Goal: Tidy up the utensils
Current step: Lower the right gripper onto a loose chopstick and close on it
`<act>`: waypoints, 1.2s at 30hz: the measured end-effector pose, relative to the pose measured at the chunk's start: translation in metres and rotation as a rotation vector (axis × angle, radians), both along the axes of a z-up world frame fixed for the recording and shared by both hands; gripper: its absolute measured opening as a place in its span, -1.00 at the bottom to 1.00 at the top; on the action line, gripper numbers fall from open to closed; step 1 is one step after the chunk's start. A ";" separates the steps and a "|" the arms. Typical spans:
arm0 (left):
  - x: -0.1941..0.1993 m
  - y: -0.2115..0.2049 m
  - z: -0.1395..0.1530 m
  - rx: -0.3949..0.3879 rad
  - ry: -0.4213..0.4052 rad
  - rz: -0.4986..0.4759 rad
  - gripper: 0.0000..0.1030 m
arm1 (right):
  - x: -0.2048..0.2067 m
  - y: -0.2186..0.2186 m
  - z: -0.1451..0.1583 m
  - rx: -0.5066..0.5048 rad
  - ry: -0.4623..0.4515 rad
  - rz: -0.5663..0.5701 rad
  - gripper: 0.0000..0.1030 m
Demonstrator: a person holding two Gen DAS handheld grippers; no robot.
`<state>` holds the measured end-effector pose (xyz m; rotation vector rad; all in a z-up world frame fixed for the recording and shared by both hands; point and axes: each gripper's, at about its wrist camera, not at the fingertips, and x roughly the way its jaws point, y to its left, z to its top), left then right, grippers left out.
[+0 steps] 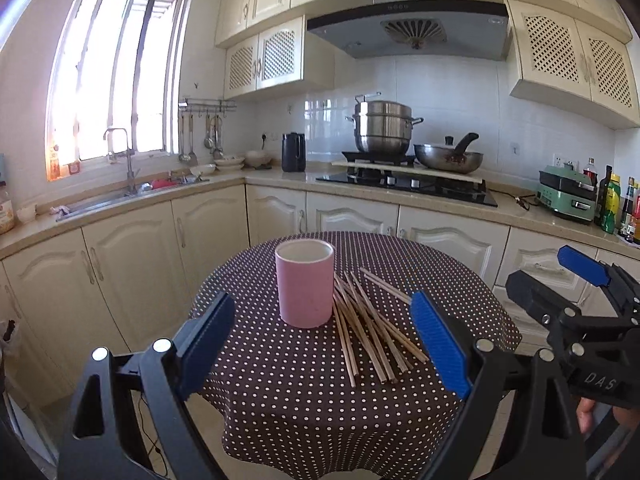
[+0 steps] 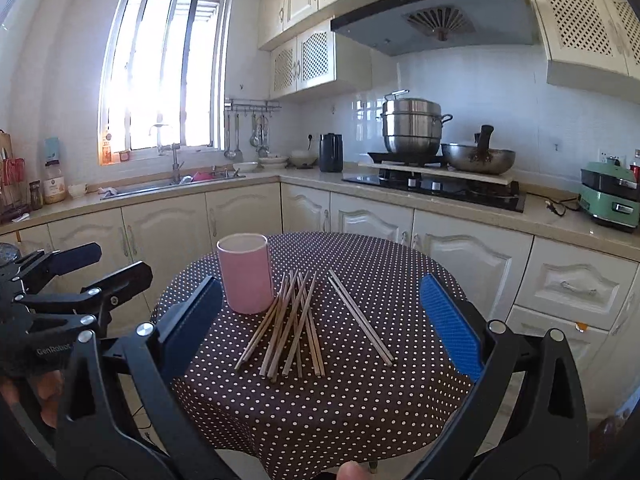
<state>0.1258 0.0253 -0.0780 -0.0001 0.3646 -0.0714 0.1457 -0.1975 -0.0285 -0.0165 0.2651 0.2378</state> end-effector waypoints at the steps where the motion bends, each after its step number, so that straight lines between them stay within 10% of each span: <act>1: 0.009 0.002 -0.005 -0.009 0.029 -0.018 0.71 | 0.009 -0.002 -0.004 -0.006 0.023 0.000 0.88; 18: 0.181 0.003 -0.101 0.016 0.485 -0.077 0.36 | 0.148 -0.026 -0.060 -0.091 0.330 0.028 0.81; 36: 0.223 -0.019 -0.122 0.146 0.546 -0.024 0.29 | 0.221 -0.032 -0.079 -0.091 0.494 0.107 0.72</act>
